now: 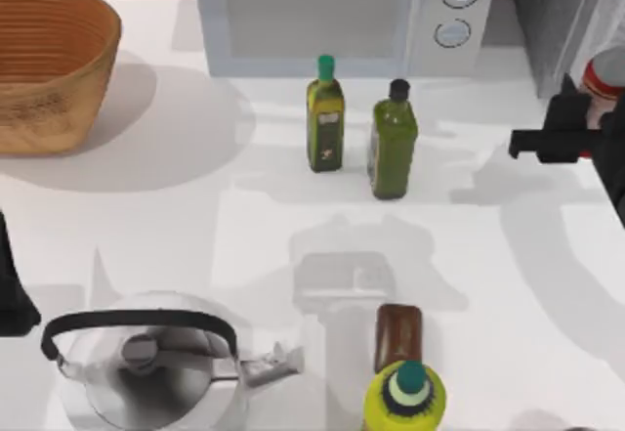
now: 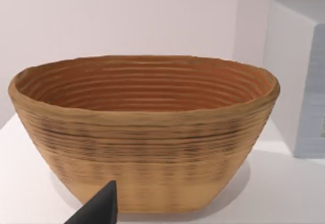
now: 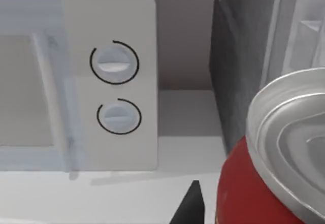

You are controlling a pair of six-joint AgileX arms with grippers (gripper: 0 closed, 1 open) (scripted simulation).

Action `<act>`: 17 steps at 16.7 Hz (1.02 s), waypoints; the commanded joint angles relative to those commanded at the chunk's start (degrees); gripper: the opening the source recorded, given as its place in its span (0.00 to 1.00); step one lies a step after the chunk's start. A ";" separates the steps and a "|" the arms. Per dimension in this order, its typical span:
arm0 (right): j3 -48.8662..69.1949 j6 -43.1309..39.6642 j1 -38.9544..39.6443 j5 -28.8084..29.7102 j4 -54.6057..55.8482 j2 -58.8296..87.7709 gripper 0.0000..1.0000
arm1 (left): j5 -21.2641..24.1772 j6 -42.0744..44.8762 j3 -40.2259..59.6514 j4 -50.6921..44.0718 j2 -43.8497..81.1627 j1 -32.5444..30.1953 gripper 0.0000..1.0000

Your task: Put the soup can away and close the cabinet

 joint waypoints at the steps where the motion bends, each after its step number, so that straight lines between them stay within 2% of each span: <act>1: 0.00 0.00 0.00 0.00 0.00 0.00 0.00 | 0.00 0.00 0.00 0.00 0.00 0.00 1.00; 6: -0.21 0.10 0.06 -0.31 -0.02 -0.43 0.00 | 0.00 0.00 0.00 0.00 0.00 0.00 1.00; 9: -1.29 -0.17 -0.97 -2.17 -1.73 -5.43 0.00 | 0.00 0.00 0.00 0.00 0.00 0.00 1.00; 17: -12.39 -2.76 -9.28 -11.78 -16.75 -37.23 0.00 | 0.00 0.00 0.00 0.00 0.00 0.00 1.00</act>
